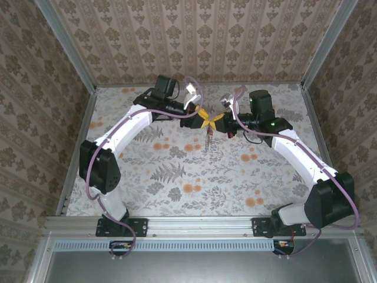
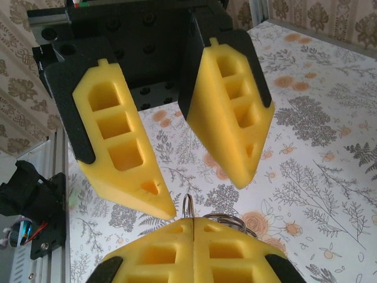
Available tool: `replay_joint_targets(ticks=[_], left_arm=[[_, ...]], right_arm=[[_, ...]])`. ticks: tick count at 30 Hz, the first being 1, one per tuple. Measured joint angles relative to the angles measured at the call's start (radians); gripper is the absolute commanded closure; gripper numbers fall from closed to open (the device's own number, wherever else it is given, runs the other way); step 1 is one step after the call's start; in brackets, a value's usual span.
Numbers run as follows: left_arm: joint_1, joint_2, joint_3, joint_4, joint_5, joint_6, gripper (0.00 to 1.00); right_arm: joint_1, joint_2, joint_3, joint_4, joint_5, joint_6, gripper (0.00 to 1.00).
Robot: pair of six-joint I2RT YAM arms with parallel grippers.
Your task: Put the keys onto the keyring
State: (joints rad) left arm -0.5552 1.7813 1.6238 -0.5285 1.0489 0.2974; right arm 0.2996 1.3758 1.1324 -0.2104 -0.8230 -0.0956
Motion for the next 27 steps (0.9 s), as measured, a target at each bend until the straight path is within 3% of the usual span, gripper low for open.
replay_joint_targets(ticks=[18, 27], left_arm=[[-0.001, 0.005, 0.003, -0.038, 0.048, 0.04, 0.99], [-0.001, 0.005, 0.003, -0.036, 0.048, 0.043, 1.0]], right_arm=[[0.0, 0.0, 0.0, 0.0, 0.004, -0.003, 1.0], [0.0, 0.0, 0.0, 0.001, 0.004, 0.001, 1.0]])
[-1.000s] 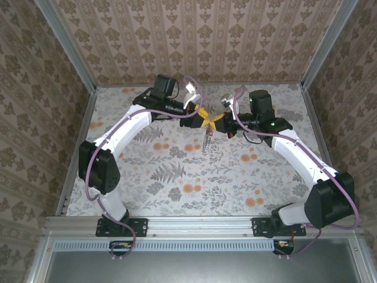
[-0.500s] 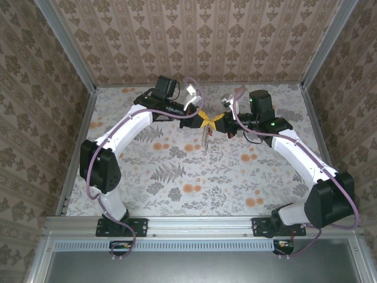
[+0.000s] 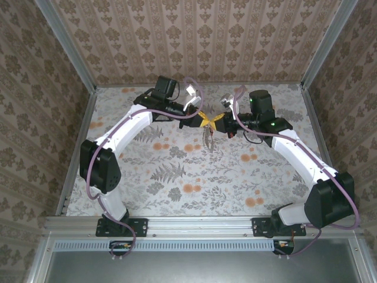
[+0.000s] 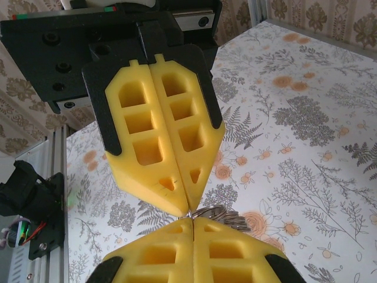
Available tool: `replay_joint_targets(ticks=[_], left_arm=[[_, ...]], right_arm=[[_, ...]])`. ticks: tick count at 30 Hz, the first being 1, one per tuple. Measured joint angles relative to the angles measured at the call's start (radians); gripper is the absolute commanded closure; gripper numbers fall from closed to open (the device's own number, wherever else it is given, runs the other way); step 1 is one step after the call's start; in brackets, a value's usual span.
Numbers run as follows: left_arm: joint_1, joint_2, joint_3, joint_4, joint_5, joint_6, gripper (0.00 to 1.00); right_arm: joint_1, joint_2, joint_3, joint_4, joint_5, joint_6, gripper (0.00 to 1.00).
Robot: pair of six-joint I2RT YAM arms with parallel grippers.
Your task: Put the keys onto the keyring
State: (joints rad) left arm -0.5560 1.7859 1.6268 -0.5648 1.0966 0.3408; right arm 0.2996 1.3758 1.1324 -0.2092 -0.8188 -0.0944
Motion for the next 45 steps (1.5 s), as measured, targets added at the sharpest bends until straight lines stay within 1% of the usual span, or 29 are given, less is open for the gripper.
replay_joint_targets(ticks=[7, 8, 9, 12, 13, 15, 16, 25, 27, 31, 34, 35, 36, 38, 42, 45], left_arm=[[0.0, 0.0, 0.0, 0.021, -0.001, -0.004, 1.0], [0.0, 0.0, 0.0, 0.022, -0.001, -0.005, 0.95], [0.0, 0.0, 0.0, 0.023, -0.002, -0.005, 0.93], [0.0, 0.0, 0.0, 0.023, -0.003, -0.006, 0.93], [0.0, 0.0, 0.0, 0.023, -0.003, -0.006, 0.93], [0.0, 0.0, 0.0, 0.023, -0.004, -0.006, 0.99], [0.0, 0.0, 0.0, 0.023, -0.005, -0.003, 1.0], [0.0, 0.0, 0.0, 0.032, -0.014, -0.008, 1.0], [-0.001, -0.001, -0.011, 0.064, -0.03, -0.019, 1.0], [-0.009, -0.032, -0.1, 0.2, -0.077, -0.069, 1.0], [-0.015, -0.042, -0.137, 0.27, -0.108, -0.103, 1.0], [-0.015, -0.042, -0.142, 0.287, -0.116, -0.113, 1.0], [-0.016, -0.043, -0.145, 0.306, -0.126, -0.125, 1.0], [-0.017, -0.047, -0.157, 0.343, -0.142, -0.145, 1.0], [-0.026, -0.074, -0.216, 0.428, -0.17, -0.191, 1.0], [-0.026, -0.084, -0.244, 0.471, -0.181, -0.217, 1.0]], right_arm=[[0.0, 0.0, -0.002, 0.023, 0.004, 0.023, 1.0], [0.0, 0.0, -0.003, 0.026, 0.004, 0.024, 1.0], [0.0, 0.0, -0.004, 0.027, 0.004, 0.027, 1.0], [0.0, 0.0, -0.005, 0.027, 0.004, 0.034, 1.0], [0.0, 0.0, -0.005, 0.028, 0.004, 0.038, 1.0], [0.0, 0.0, -0.007, 0.033, 0.004, 0.042, 1.0], [0.0, 0.0, -0.008, 0.035, 0.004, 0.044, 1.0], [0.0, 0.0, -0.013, 0.052, 0.011, 0.061, 1.0], [0.0, 0.0, -0.016, 0.064, 0.028, 0.072, 1.0], [-0.001, 0.0, -0.033, 0.08, 0.061, 0.092, 1.0], [-0.002, 0.0, -0.047, 0.1, 0.08, 0.106, 1.0], [-0.002, 0.0, -0.05, 0.11, 0.088, 0.114, 0.99], [-0.002, 0.0, -0.052, 0.122, 0.096, 0.122, 0.94], [-0.003, 0.0, -0.057, 0.146, 0.11, 0.136, 0.84], [-0.003, -0.008, -0.071, 0.203, 0.122, 0.167, 0.6], [-0.011, -0.05, -0.099, 0.243, 0.135, 0.197, 0.55]])
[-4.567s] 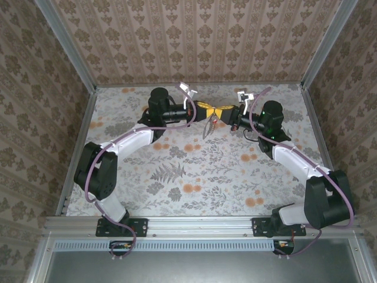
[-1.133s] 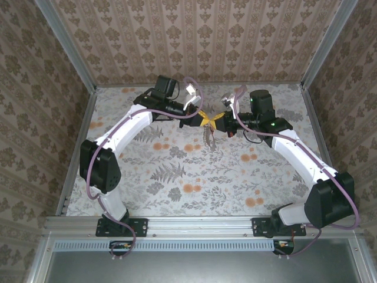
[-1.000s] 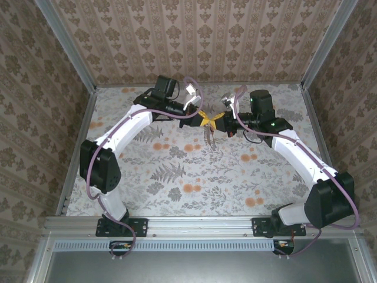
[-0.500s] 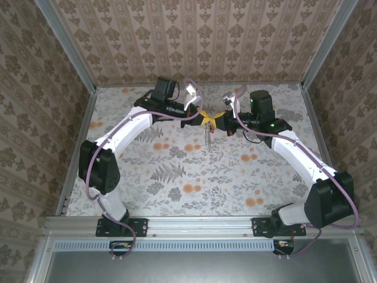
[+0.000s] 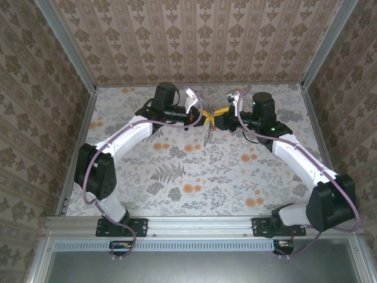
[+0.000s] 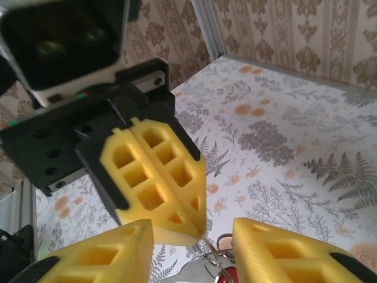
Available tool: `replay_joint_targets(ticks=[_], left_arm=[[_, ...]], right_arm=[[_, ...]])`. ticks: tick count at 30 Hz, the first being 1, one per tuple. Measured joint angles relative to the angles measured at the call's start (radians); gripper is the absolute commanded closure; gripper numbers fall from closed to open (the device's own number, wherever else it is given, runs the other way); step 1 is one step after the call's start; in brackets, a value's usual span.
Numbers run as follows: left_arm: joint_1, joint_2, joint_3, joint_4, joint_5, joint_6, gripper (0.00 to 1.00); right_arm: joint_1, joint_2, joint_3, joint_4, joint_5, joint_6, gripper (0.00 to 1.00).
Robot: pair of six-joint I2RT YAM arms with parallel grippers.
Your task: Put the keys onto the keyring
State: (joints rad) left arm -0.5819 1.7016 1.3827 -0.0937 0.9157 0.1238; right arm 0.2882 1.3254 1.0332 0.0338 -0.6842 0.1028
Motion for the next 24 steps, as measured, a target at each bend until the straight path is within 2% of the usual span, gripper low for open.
replay_joint_targets(ticks=[10, 15, 24], left_arm=[[0.008, -0.05, -0.091, 0.159, -0.012, -0.089, 1.0], [0.008, -0.081, -0.131, 0.242, -0.023, -0.138, 1.0], [0.007, -0.098, -0.185, 0.385, -0.051, -0.239, 1.0]], right_arm=[[-0.07, -0.193, -0.19, 0.18, 0.114, 0.121, 0.49], [-0.072, -0.191, -0.283, 0.258, 0.121, 0.166, 0.45], [-0.049, -0.107, -0.339, 0.43, 0.07, 0.229, 0.41]])
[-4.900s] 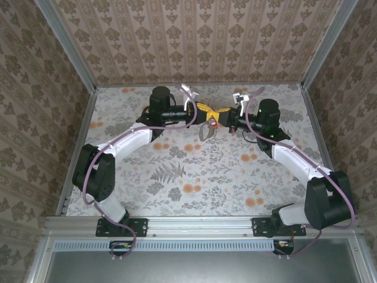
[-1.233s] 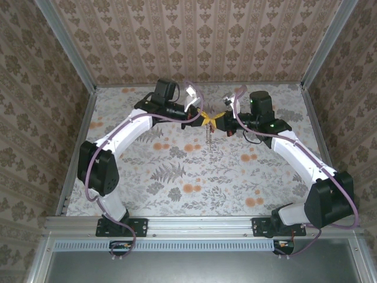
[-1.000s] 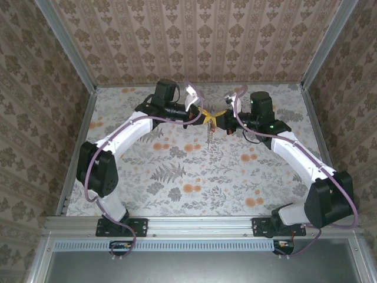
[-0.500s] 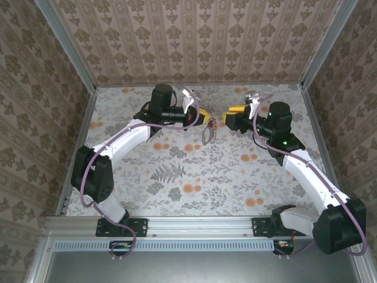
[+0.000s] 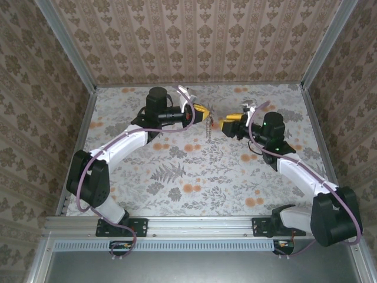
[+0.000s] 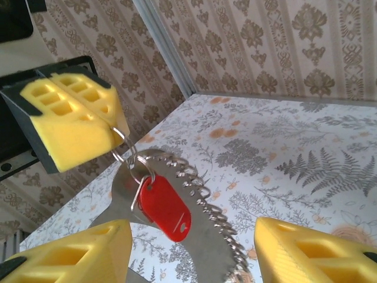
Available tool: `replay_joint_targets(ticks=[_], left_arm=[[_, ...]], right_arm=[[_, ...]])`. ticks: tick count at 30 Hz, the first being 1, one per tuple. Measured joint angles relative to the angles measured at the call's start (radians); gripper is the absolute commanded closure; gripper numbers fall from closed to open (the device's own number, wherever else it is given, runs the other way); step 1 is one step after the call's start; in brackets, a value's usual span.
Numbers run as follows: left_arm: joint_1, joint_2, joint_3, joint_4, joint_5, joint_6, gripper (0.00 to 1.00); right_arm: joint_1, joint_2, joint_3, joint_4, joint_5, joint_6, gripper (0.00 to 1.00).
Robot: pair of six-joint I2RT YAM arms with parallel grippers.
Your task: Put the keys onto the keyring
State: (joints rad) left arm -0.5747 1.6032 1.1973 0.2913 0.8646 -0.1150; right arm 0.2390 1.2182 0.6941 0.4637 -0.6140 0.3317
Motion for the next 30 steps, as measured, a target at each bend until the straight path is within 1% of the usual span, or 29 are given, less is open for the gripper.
replay_joint_targets(ticks=[9, 16, 20, 22, 24, 30], left_arm=[[-0.007, 0.0, -0.02, 0.076, -0.017, -0.064, 1.0], [-0.013, 0.0, -0.02, 0.084, -0.016, -0.072, 1.0], [-0.014, 0.0, -0.02, 0.084, -0.013, -0.073, 1.0], [-0.014, 0.0, -0.02, 0.084, -0.011, -0.073, 1.0], [-0.014, 0.0, -0.02, 0.084, -0.005, -0.073, 1.0], [-0.015, 0.0, -0.02, 0.084, 0.003, -0.073, 1.0]], right_arm=[[0.035, 0.048, 0.001, 0.062, 0.0, 0.013, 0.41], [0.047, 0.087, 0.028, 0.064, 0.0, 0.013, 0.42], [0.06, 0.104, 0.05, 0.066, -0.002, 0.012, 0.44], [0.064, 0.114, 0.061, 0.068, -0.004, 0.011, 0.47], [0.067, 0.124, 0.071, 0.069, -0.008, 0.008, 0.53], [0.073, 0.128, 0.074, 0.071, -0.029, 0.0, 0.8]])
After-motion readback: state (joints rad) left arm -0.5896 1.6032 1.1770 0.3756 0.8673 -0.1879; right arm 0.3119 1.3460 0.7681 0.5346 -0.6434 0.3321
